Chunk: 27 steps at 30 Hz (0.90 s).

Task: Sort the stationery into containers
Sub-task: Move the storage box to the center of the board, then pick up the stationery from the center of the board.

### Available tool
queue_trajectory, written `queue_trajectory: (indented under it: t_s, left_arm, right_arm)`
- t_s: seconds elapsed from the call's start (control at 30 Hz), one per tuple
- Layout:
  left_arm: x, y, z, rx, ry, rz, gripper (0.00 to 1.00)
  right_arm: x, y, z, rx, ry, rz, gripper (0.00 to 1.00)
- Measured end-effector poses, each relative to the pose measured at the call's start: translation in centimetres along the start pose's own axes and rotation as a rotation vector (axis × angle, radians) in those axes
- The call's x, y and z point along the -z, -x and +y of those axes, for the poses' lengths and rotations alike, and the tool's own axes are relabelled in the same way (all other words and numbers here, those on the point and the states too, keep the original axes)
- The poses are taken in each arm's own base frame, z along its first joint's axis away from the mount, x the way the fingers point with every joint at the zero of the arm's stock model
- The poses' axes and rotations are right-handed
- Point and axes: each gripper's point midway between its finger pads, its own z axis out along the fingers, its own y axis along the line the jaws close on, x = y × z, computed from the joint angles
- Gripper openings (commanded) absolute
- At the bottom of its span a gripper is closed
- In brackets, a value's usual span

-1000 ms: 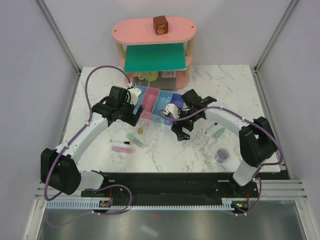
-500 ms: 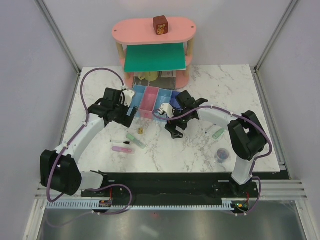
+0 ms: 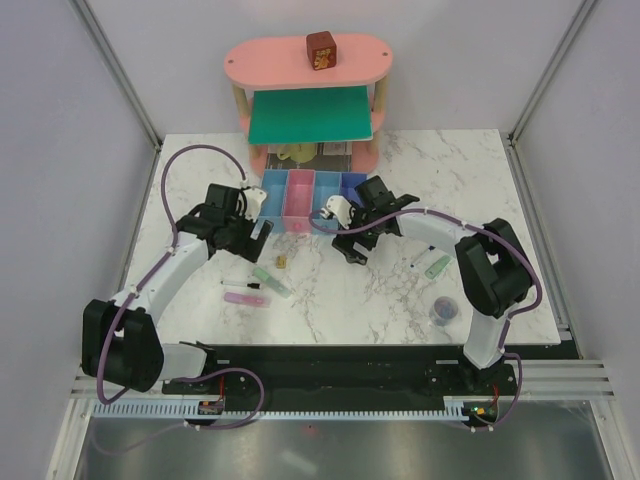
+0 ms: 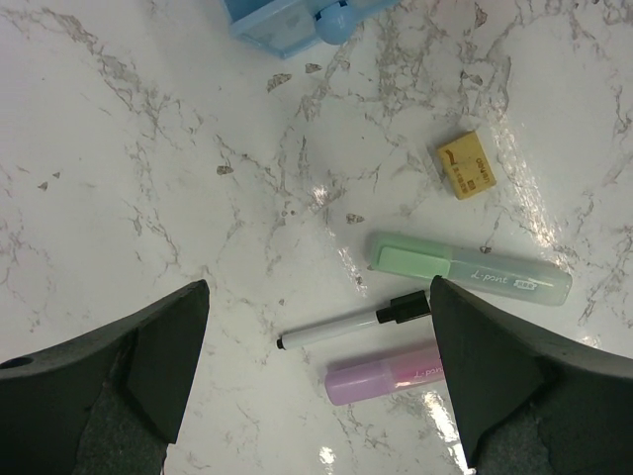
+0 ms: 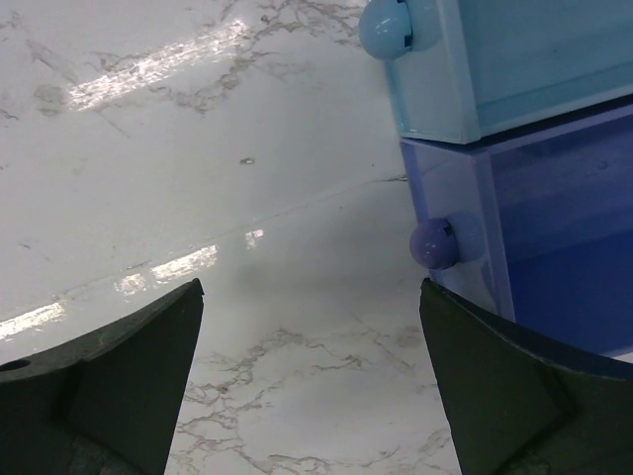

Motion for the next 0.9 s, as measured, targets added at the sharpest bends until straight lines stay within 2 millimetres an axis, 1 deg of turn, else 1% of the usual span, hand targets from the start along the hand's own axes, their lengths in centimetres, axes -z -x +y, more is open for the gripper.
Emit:
queue_trajectory:
  t_s: [0.17,0.3,0.37,0.43,0.5,0.57,0.67,0.7,0.8,0.9]
  left_arm:
    - [-0.3,0.2,-0.4,-0.008,-0.025,-0.016,1.00]
    - [-0.6,0.2,-1.4,-0.014,-0.076,-0.030,1.00]
    - [-1.1,0.1,-1.8,-0.013,-0.096,-0.030,0.98]
    - [-1.8,0.0,-2.0,-0.011,-0.107,-0.022,0.98]
    - [-3.0,-0.3,-2.3,-0.008,-0.121,-0.003,0.97]
    - [-4.1,-0.6,-2.9,-0.014,-0.134,0.018,0.96]
    - [-5.4,-1.0,-4.3,-0.045,-0.151,0.042,0.96]
    - [-5.7,-1.0,-4.8,-0.059,-0.155,0.046,0.96]
    - [-6.7,-1.1,-6.1,-0.089,-0.166,0.057,0.95]
    - [-7.7,-1.5,-6.8,-0.100,-0.169,0.080,0.93]
  right_arm:
    - [0.4,-0.4,-1.2,-0.017,-0.033,0.005,0.98]
    - [0.6,-0.5,-1.3,-0.028,-0.034,0.009,0.98]
    - [1.1,-0.3,-1.2,-0.034,-0.037,0.006,0.98]
    - [2.1,0.1,-1.1,-0.035,-0.042,-0.001,0.98]
    - [3.8,1.0,-0.9,-0.027,-0.059,-0.026,0.98]
    - [6.2,2.1,-0.6,-0.008,-0.086,-0.065,0.98]
    - [9.6,2.6,0.1,0.033,-0.129,-0.105,0.98]
    - [10.6,2.4,0.5,0.045,-0.142,-0.107,0.98]
    - [12.5,1.3,1.1,0.068,-0.170,-0.095,0.98]
    - [13.5,-0.3,0.6,0.047,-0.192,-0.065,0.98]
